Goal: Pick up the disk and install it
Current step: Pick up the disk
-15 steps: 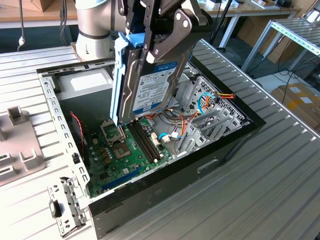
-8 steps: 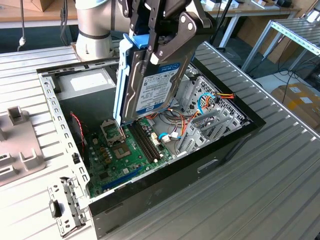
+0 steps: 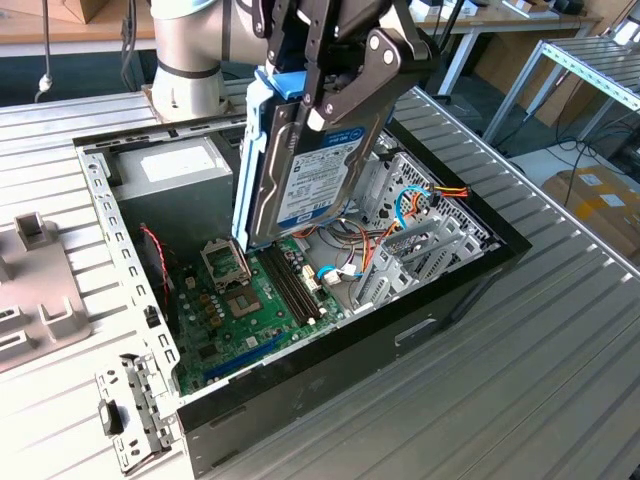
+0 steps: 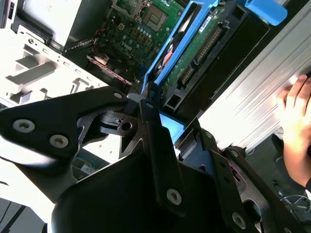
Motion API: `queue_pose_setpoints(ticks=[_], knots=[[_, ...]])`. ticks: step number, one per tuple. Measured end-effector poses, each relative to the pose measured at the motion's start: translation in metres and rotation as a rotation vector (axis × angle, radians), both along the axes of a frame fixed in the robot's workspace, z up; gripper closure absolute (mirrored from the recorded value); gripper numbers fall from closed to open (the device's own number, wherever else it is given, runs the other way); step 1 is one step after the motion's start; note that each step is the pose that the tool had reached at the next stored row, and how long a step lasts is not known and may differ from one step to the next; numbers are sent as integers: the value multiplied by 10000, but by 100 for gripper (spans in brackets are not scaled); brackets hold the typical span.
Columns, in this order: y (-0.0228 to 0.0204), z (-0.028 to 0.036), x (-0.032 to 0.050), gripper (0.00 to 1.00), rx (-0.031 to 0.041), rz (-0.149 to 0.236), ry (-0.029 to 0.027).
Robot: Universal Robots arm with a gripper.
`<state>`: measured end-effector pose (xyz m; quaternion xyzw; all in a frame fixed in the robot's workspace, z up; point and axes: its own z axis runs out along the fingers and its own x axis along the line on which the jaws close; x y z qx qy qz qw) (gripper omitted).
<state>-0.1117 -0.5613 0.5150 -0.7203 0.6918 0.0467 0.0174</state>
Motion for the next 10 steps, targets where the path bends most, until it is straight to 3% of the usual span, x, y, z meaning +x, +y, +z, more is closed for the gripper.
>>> queue_pose_setpoints(ticks=[10], knots=[[-4, -24, 63, 63, 0, 0, 0]])
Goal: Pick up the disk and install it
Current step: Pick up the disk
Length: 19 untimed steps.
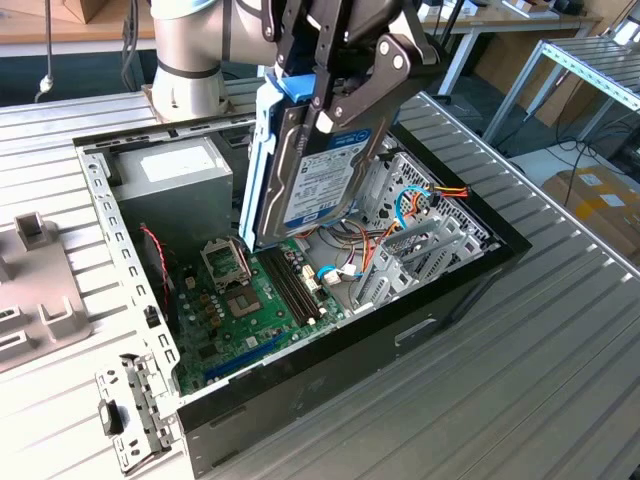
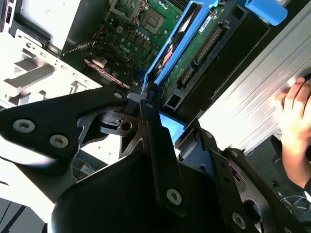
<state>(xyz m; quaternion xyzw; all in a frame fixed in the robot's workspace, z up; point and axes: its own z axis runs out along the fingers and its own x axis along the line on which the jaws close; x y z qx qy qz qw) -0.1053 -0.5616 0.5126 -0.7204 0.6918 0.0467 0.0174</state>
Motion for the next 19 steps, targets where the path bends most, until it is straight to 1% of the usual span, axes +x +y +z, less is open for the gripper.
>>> queue_pose_setpoints(ticks=[19], knots=[[-4, -43, 109, 63, 1, 0, 0]])
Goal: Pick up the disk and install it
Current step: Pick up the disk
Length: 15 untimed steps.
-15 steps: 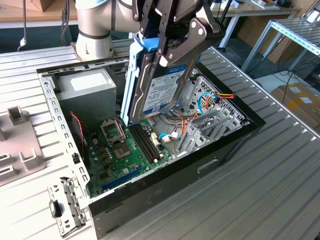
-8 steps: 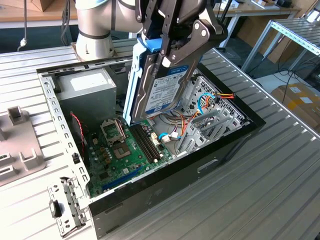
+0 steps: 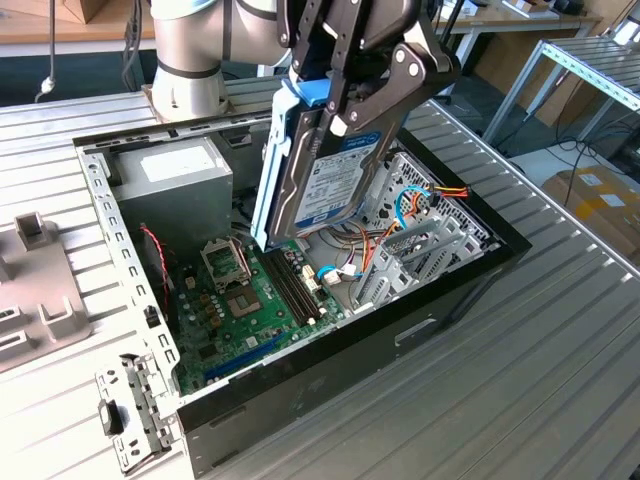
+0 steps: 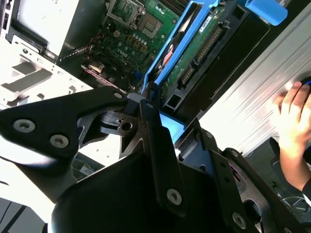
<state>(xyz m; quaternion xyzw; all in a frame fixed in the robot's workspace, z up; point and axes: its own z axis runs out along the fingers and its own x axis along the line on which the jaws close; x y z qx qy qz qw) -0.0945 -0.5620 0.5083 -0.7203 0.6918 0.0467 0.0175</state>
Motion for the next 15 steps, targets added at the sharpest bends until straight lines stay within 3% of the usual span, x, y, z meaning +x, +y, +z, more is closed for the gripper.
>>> queue_pose_setpoints(ticks=[15], knots=[[-3, -34, 76, 63, -1, -1, 0]])
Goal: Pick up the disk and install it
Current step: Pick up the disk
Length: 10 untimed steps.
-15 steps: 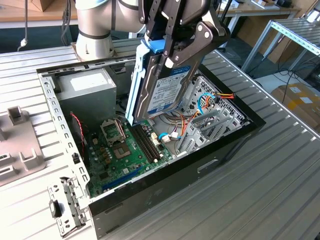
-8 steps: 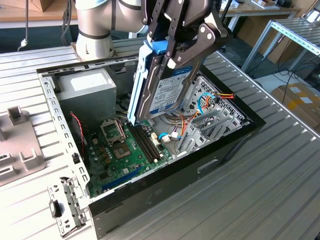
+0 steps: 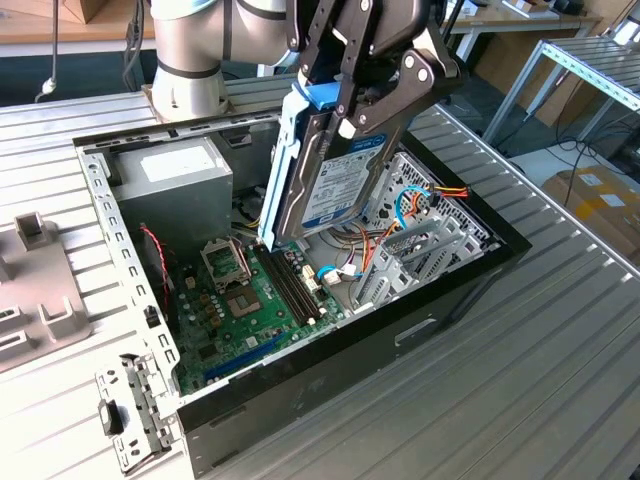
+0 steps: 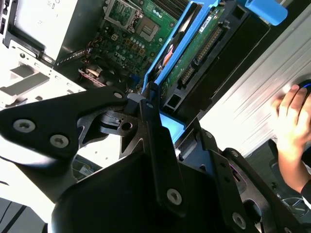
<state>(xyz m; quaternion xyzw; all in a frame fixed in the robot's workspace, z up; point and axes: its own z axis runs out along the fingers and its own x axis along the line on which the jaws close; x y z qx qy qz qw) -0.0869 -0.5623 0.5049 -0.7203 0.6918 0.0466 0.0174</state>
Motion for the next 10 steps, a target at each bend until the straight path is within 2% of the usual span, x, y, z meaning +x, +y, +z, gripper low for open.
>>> queue_pose_setpoints(ticks=[10], knots=[[-3, -22, 38, 63, 1, 0, 0]])
